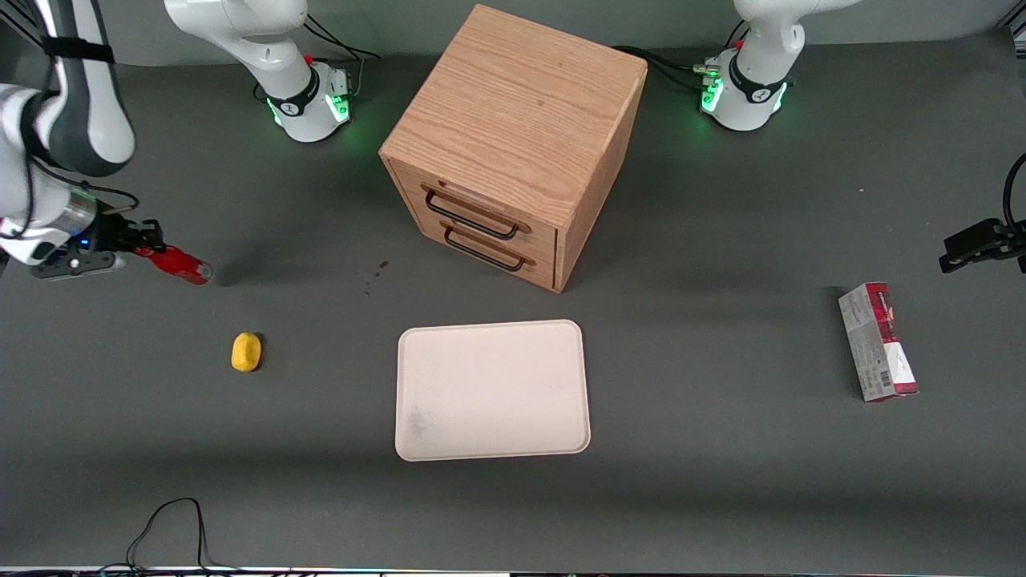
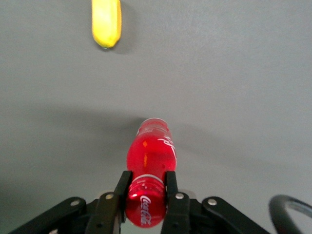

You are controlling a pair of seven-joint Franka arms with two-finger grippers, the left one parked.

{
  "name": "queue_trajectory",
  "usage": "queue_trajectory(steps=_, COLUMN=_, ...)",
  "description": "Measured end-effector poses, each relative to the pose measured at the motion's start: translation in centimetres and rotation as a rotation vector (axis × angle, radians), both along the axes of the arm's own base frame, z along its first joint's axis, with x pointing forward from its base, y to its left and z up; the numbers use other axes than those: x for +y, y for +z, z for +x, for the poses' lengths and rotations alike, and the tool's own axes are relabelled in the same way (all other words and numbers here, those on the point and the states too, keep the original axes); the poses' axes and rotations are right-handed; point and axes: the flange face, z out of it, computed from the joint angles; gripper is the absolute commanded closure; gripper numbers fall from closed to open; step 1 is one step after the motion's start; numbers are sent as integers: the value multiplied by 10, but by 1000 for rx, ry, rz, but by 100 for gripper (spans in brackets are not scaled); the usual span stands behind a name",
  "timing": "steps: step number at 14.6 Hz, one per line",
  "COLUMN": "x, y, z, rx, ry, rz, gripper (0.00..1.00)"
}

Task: Place coke bottle on tray
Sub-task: 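Lift the bottle and carry it over the white tray's corner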

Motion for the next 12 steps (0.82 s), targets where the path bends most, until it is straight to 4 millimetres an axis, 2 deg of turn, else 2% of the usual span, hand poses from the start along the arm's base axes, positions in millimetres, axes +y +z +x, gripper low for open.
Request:
queue_trajectory(steps=4, x=16, y=126, z=21, rx=9, ry=-10, rz=15, gripper=100)
queue_trajectory(steps=7, x=20, y=196, z=26, rx=6, ry=-25, rz=37, gripper=100)
queue_trajectory(steps=9, x=24, y=219, z=38, rx=15, ry=-35, rz=44, gripper=100)
queue_trajectory(steps=12, x=49, y=217, z=66, rx=26, ry=-65, rz=26, gripper=100)
